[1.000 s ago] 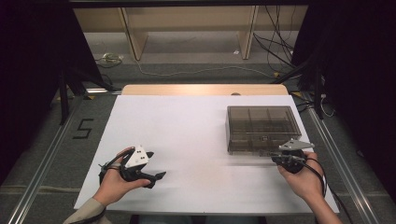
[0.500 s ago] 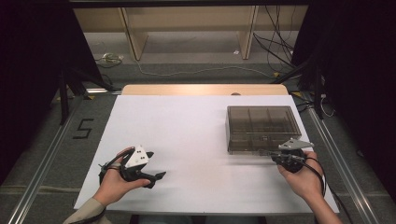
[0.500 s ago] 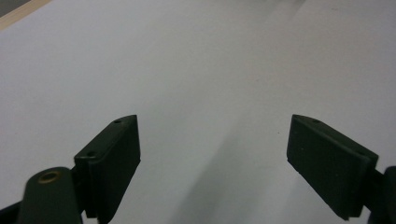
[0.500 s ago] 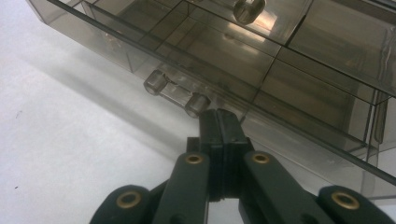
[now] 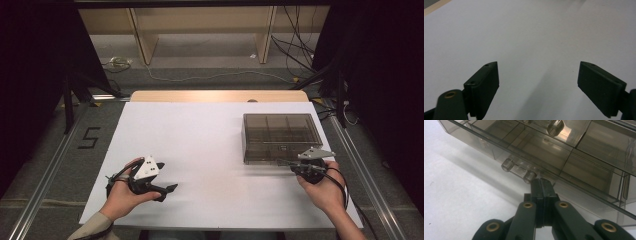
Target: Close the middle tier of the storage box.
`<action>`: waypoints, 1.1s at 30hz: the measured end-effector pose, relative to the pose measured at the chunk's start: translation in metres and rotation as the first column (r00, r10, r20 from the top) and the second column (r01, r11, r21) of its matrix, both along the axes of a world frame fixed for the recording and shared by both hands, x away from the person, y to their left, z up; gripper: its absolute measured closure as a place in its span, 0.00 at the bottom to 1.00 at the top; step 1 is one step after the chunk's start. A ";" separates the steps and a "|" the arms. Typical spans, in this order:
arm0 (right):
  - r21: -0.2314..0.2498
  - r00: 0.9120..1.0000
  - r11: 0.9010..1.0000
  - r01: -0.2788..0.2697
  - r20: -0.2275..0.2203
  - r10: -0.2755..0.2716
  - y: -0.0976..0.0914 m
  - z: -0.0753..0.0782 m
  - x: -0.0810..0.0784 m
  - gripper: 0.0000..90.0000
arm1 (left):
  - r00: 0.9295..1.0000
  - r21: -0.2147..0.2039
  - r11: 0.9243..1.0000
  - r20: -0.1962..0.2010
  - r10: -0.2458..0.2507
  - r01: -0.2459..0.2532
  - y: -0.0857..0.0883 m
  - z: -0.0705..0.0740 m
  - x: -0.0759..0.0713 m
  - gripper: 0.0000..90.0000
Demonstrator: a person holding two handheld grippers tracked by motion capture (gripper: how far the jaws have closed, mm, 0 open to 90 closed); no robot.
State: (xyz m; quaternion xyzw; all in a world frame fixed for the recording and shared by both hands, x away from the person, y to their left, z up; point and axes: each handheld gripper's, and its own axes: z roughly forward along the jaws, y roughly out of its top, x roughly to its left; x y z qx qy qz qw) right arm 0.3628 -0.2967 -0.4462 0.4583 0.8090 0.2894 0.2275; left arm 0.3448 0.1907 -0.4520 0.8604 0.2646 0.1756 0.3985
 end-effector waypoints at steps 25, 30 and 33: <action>-0.002 1.000 1.000 0.007 0.003 -0.007 0.000 0.000 0.004 1.00 | 1.000 -0.001 1.000 -0.002 0.001 -0.001 0.000 0.000 0.000 0.20; -0.003 1.000 1.000 0.007 0.004 -0.007 0.000 -0.001 0.005 1.00 | 1.000 -0.001 1.000 -0.001 0.002 -0.002 0.000 0.000 0.000 0.20; -0.003 1.000 1.000 0.008 0.003 -0.008 0.000 -0.001 0.006 1.00 | 1.000 -0.001 1.000 -0.001 0.001 -0.001 0.000 0.000 0.000 0.20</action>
